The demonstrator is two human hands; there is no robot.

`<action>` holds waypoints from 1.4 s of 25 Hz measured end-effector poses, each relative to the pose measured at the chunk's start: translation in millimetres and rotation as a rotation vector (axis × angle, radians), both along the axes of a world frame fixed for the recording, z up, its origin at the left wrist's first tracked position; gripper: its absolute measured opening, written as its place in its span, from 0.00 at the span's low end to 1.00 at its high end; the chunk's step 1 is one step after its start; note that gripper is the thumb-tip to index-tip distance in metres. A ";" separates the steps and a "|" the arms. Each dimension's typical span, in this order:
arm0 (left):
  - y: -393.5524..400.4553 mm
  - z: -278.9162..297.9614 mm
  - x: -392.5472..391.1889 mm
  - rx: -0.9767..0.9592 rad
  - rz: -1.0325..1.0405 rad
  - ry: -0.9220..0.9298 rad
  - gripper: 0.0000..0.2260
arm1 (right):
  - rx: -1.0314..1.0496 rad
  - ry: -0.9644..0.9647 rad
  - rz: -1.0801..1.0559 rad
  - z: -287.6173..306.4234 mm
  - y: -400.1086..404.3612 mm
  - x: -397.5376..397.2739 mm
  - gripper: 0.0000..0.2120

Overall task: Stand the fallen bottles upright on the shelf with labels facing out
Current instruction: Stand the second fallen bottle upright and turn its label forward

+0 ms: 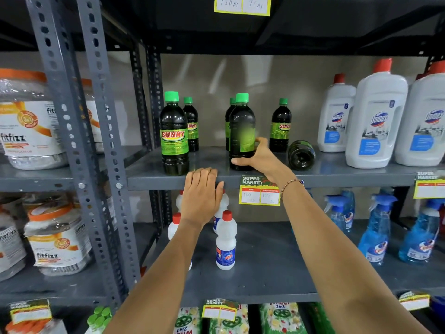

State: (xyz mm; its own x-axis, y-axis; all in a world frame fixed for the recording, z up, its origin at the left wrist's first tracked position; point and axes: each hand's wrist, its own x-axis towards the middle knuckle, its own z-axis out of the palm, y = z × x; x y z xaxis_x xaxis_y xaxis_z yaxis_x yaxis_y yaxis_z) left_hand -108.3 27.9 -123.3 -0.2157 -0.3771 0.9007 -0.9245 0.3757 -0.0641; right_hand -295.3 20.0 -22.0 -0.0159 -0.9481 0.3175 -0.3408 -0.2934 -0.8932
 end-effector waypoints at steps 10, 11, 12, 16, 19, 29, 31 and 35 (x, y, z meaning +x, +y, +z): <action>7.4 3.5 -0.4 0.024 -0.011 0.013 0.16 | -0.009 -0.041 -0.023 0.6 -1.1 -1.0 0.51; 7.8 3.1 -0.7 0.027 -0.011 0.015 0.16 | -0.008 -0.043 -0.029 0.1 -1.1 -1.8 0.50; 7.9 3.1 -1.0 0.027 -0.009 0.015 0.16 | -0.017 -0.027 -0.040 -1.1 -0.8 -1.0 0.50; 8.9 3.9 -1.1 0.027 -0.011 0.012 0.17 | -0.034 0.028 -0.053 -2.0 -0.6 3.4 0.49; 8.6 4.2 -0.8 0.026 -0.011 0.014 0.18 | 0.008 0.000 -0.030 -0.4 -1.8 0.3 0.47; 3.9 1.9 -2.1 0.039 -0.007 0.027 0.18 | -0.035 0.174 -0.082 -2.5 0.1 6.0 0.45; 3.6 0.9 -2.5 0.030 -0.011 0.029 0.18 | -0.043 0.237 -0.124 -2.9 1.4 8.6 0.46; 3.3 -0.1 -2.2 0.008 -0.004 0.026 0.18 | -0.010 0.172 -0.058 1.1 3.3 3.2 0.52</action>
State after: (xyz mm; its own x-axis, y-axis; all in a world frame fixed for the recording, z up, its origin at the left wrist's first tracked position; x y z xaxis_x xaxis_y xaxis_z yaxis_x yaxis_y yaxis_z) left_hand -110.5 31.2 -123.4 -0.1933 -0.3840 0.9029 -0.9245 0.3795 -0.0365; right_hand -292.1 23.3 -20.9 -0.0150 -0.9441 0.3294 -0.5049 -0.2772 -0.8175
